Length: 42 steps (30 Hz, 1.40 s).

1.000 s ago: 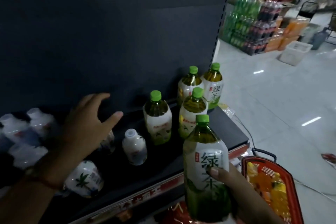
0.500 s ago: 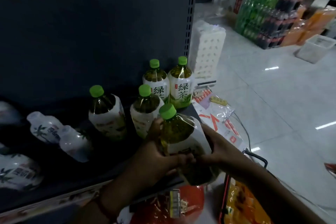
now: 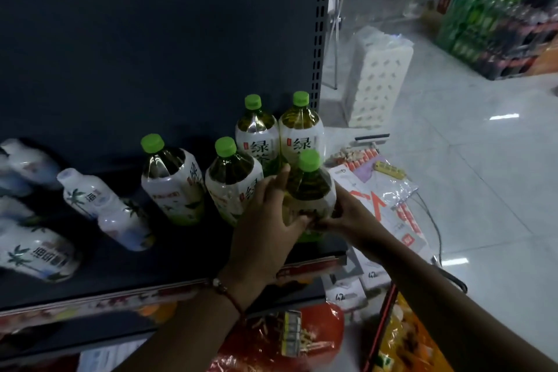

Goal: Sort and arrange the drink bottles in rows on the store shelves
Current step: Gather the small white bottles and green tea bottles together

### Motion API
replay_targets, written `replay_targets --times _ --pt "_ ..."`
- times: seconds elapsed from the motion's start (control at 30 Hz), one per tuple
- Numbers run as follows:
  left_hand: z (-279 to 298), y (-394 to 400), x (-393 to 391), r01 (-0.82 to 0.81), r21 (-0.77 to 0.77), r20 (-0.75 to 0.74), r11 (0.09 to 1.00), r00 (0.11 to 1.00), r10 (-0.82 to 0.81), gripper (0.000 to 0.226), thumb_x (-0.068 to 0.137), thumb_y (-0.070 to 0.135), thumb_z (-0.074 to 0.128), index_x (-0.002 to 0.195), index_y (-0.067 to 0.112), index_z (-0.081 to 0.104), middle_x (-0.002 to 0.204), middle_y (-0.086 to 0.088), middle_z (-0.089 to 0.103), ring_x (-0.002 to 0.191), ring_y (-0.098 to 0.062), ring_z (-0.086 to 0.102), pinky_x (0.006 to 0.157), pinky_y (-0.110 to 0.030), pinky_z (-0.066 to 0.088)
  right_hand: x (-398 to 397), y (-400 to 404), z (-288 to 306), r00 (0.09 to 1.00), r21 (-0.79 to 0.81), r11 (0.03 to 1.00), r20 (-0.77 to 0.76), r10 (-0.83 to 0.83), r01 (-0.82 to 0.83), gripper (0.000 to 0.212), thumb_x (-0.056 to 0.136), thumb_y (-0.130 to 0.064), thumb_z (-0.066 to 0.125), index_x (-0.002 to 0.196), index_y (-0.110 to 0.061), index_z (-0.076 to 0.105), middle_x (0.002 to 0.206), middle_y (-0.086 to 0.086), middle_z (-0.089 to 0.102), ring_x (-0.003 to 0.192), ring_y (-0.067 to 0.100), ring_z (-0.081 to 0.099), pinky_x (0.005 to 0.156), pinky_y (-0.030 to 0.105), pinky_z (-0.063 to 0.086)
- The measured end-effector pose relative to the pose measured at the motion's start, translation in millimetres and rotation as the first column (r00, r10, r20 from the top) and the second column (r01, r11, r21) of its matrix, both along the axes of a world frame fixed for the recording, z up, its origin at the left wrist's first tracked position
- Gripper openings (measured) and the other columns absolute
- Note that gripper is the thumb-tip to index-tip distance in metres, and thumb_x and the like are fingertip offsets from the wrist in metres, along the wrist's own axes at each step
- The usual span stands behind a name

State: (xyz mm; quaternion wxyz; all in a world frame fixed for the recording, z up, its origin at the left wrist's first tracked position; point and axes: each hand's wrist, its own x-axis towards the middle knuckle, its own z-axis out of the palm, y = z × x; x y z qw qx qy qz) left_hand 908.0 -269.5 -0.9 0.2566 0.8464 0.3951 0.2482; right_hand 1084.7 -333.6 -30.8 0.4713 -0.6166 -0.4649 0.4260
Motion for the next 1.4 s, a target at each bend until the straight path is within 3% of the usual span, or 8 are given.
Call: replay_targets --times 0.17,0.33,0.47,0.7,0.93,1.2,1.27,1.4 --pt "-4.0 -6.7 -27.4 0.017 0.041 -0.013 0.999 1.0 -0.016 0.055 0.092 0.043 0.064 0.142 0.029 0.045 0.138 0.012 0.048 0.122 0.001 0.045 0.088 -0.012 0.04 -13.4 -11.7 -9.8 0.993 0.046 0.995 0.073 -0.089 0.086 0.062 0.082 -0.024 0.074 0.133 -0.045 0.046 0.127 -0.01 0.062 0.118 0.008 0.059 0.09 0.035 0.056" --pt "-34.6 -23.9 -105.1 -0.025 -0.448 0.02 0.894 0.999 0.038 0.036 0.092 0.042 0.062 0.12 0.06 0.049 0.116 0.027 0.059 0.107 0.001 0.06 0.088 -0.026 0.053 -34.0 -65.8 -33.2 0.966 -0.039 0.968 -0.058 -0.251 0.249 0.03 0.087 -0.035 0.067 0.117 -0.03 0.063 0.114 -0.01 0.07 0.106 0.006 0.066 0.09 0.037 0.057" --pt "-81.1 -31.9 -173.7 -0.047 -0.605 -0.168 0.795 0.983 -0.07 0.029 0.094 0.044 0.059 0.11 0.064 0.046 0.121 0.037 0.044 0.116 -0.003 0.05 0.1 -0.031 0.047 -91.1 -103.9 -67.2 0.97 -0.165 0.961 -0.066 -0.235 0.222 0.032 0.09 -0.027 0.067 0.121 -0.032 0.061 0.118 -0.013 0.067 0.109 -0.001 0.063 0.092 0.027 0.055" --pt "-160.1 -3.4 -254.4 0.129 -0.504 -0.446 0.854 0.808 -0.386 0.045 0.094 0.041 0.06 0.135 0.048 0.043 0.139 0.029 0.031 0.136 -0.006 0.035 0.106 -0.021 0.033 -228.7 -85.1 -144.4 0.969 -0.346 0.92 0.219 -0.112 0.184 0.05 0.09 -0.037 0.063 0.137 -0.041 0.045 0.131 -0.021 0.046 0.112 -0.002 0.05 0.092 0.017 0.043" --pt "-230.8 47.5 -306.2 0.226 -0.503 -0.477 0.834 0.732 -0.486 0.056 0.095 0.038 0.057 0.147 0.041 0.035 0.161 0.009 0.021 0.146 -0.019 0.027 0.115 -0.036 0.033 -305.8 -52.9 -208.9 0.908 -0.364 0.832 0.158 -0.388 0.419 0.053 0.089 -0.032 0.068 0.138 -0.03 0.049 0.137 -0.009 0.049 0.116 0.008 0.052 0.079 0.012 0.045" --pt "-328.5 50.8 -288.7 0.093 -0.342 -0.285 0.935 0.938 -0.198 0.048 0.087 0.036 0.071 0.131 0.028 0.055 0.145 0.003 0.039 0.134 -0.014 0.04 0.102 -0.031 0.045 -302.0 -32.6 -306.7 0.878 -0.277 0.847 -0.022 -0.479 0.454 0.044 0.092 -0.032 0.063 0.133 -0.031 0.05 0.129 -0.006 0.054 0.099 0.0 0.059 0.069 0.011 0.048" --pt "-355.8 50.8 -270.4 0.004 -0.358 -0.171 0.934 0.983 -0.07 0.064 0.075 0.062 0.066 0.126 0.024 0.06 0.134 0.003 0.045 0.125 -0.015 0.045 0.092 -0.026 0.044 -295.1 -23.0 -345.3 0.883 -0.222 0.86 0.01 -0.47 0.46 0.043 0.092 -0.033 0.063 0.133 -0.034 0.05 0.128 -0.012 0.053 0.1 -0.003 0.057 0.074 0.011 0.045" --pt "-406.2 61.2 -252.1 -0.01 -0.338 -0.091 0.941 0.996 -0.022 0.055 0.07 0.062 0.054 0.124 0.048 0.05 0.132 0.012 0.047 0.122 -0.01 0.047 0.098 -0.036 0.045 -278.4 5.1 -412.0 0.888 -0.076 0.886 0.108 -0.448 0.456 0.042 0.09 -0.035 0.066 0.13 -0.033 0.054 0.122 -0.022 0.049 0.101 -0.007 0.052 0.081 0.01 0.041"
